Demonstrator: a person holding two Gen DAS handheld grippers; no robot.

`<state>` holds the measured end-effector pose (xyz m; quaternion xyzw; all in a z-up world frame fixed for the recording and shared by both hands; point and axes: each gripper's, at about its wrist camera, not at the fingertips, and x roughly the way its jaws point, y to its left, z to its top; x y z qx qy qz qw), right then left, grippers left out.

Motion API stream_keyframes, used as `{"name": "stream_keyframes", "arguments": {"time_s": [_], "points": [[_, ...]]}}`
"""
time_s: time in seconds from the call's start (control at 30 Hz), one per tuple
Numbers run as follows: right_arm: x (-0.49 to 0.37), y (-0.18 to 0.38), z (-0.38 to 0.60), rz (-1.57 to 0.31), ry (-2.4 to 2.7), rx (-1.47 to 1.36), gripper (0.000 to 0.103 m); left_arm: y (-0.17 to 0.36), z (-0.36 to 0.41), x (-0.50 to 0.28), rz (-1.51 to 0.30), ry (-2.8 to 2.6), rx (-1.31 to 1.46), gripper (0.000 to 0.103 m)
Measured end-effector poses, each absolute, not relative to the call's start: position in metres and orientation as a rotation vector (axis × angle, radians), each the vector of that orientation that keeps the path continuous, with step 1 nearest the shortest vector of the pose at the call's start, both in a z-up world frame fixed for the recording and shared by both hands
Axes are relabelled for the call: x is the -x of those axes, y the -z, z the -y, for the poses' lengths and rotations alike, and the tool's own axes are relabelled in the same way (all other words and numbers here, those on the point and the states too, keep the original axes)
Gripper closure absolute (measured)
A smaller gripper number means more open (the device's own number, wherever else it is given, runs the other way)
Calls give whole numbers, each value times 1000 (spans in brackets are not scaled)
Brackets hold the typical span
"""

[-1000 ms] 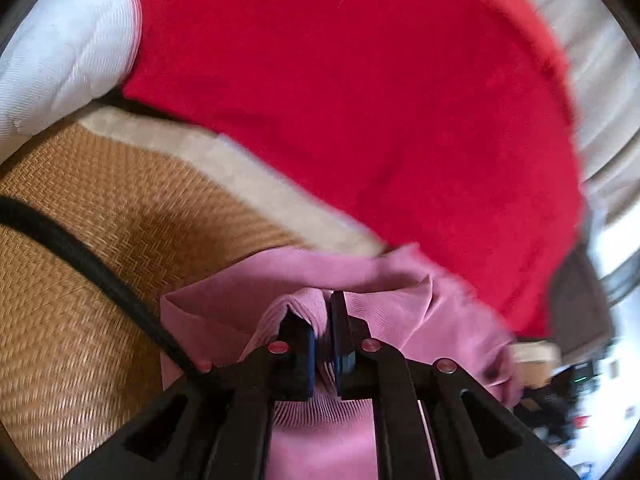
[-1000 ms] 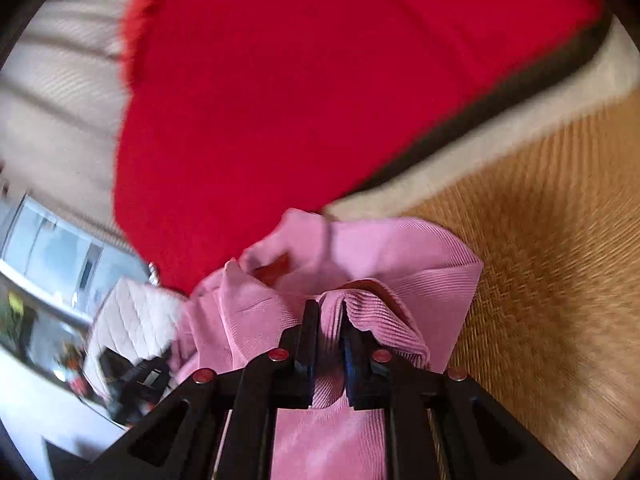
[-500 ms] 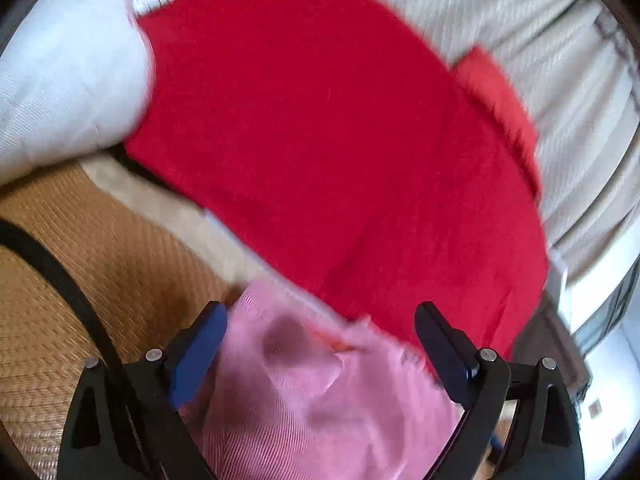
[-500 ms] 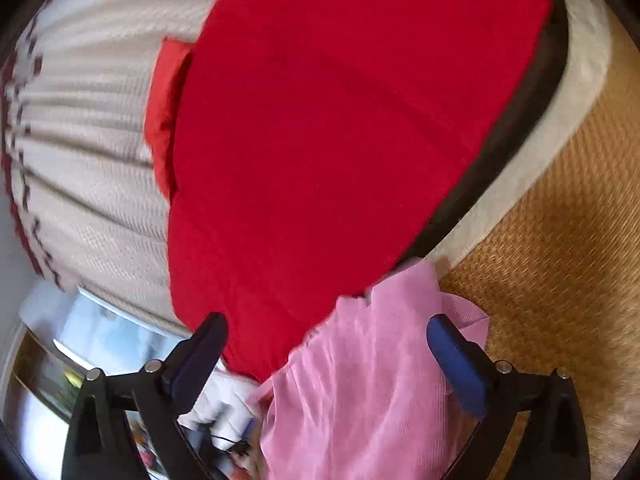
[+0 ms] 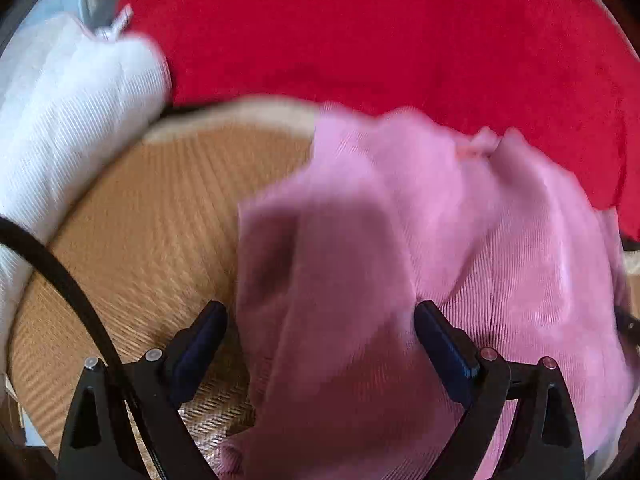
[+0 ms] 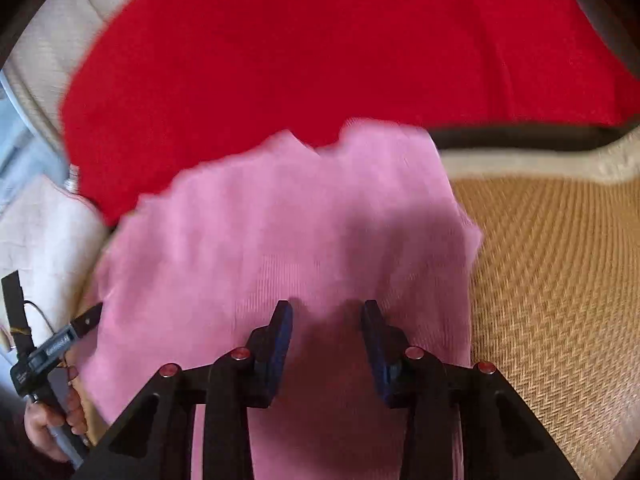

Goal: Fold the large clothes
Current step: 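Lower the folded hem onto the jacket and open both tools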

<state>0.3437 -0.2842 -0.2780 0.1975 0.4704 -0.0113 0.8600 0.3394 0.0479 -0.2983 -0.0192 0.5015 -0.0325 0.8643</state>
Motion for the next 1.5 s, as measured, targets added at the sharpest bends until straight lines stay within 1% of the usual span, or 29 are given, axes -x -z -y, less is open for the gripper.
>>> {"name": "stream_keyframes", "arguments": {"time_s": [0.03,0.1,0.23,0.27,0.3,0.33,0.47,0.53,0.57,0.63,0.7,0.77,0.87,1.0,1.27,1.37,1.5], "points": [[-346,281,283,-996,11,-399,63,295,-46,-338,-1023,71,21,8],[-343,270,279,-983,22,-375,62,289,-43,-339,-1028,87,5,8],[-352,244,281,-872,-2,-407,62,262,-43,-340,-915,152,114,8],[-355,241,283,-858,-5,-412,59,259,-41,-344,-892,171,132,8],[-361,240,284,-852,-19,-425,54,258,-37,-350,-878,179,133,8],[-370,242,286,-854,-43,-448,46,257,-33,-356,-873,183,125,8],[-397,260,279,-887,-92,-462,47,268,-13,-383,-922,217,121,8],[-416,279,279,-959,-59,-436,47,285,-1,-395,-995,174,64,8],[-424,290,281,-996,-53,-457,48,295,3,-401,-1039,143,44,8],[-425,291,289,-984,-52,-498,50,306,5,-404,-1056,124,36,8],[-421,286,295,-975,-55,-516,50,304,9,-401,-1051,121,8,8],[-409,269,302,-950,-44,-499,50,298,13,-396,-1033,123,-6,8],[-394,244,303,-896,-34,-474,50,281,9,-381,-995,122,46,8],[-363,224,300,-865,-30,-458,50,249,3,-346,-881,113,43,8],[-320,257,285,-1037,-12,-451,50,208,-4,-279,-699,94,-34,8],[-298,252,277,-1019,6,-383,50,201,-7,-255,-641,55,-68,8],[-275,239,263,-942,-72,-397,50,208,-19,-248,-651,59,-42,8]]}}
